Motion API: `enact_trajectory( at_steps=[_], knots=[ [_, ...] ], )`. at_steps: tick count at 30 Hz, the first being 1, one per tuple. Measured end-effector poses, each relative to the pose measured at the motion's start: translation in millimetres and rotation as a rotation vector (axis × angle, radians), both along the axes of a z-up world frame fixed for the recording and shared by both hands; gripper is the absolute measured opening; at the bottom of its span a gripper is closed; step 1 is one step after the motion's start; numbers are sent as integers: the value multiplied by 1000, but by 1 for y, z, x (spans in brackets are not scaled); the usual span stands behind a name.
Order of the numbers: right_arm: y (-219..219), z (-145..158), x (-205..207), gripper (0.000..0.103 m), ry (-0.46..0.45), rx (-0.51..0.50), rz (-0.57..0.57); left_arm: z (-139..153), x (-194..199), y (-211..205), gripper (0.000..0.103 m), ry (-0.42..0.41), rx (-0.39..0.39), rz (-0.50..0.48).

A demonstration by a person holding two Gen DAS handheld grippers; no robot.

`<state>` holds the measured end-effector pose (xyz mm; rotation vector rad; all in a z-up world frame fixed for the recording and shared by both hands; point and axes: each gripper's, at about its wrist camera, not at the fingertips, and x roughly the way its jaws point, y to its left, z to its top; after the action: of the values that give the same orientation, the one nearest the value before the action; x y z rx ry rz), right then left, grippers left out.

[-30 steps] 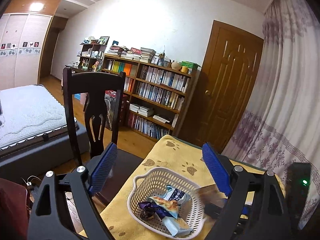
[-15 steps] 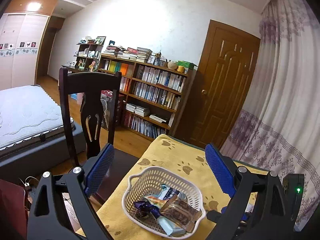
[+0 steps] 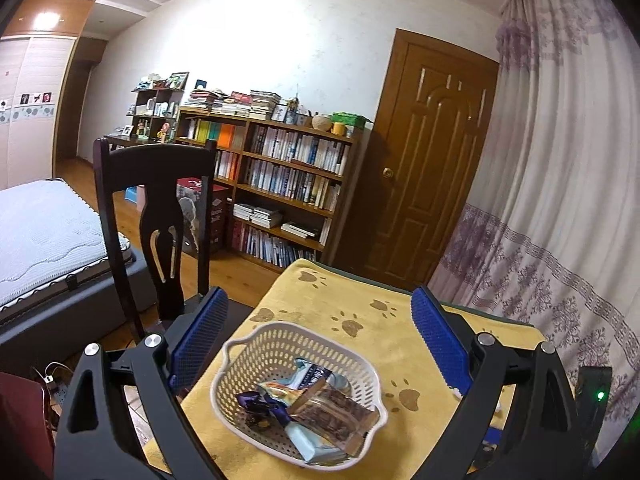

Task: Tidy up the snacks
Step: 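Return the right gripper to the table and grasp the clear red-edged pack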

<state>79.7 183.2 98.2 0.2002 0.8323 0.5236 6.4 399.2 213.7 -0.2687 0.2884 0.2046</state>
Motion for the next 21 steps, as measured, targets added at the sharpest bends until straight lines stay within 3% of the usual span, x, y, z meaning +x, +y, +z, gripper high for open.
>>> enact_trajectory(
  at_steps=[15, 21],
  knots=[
    [-143, -25, -8, 61, 49, 10, -278, -6, 11, -50, 96, 36, 90, -106],
    [-160, -46, -13, 61, 111, 8, -315, -12, 17, -76, 96, 57, 140, -165]
  ],
)
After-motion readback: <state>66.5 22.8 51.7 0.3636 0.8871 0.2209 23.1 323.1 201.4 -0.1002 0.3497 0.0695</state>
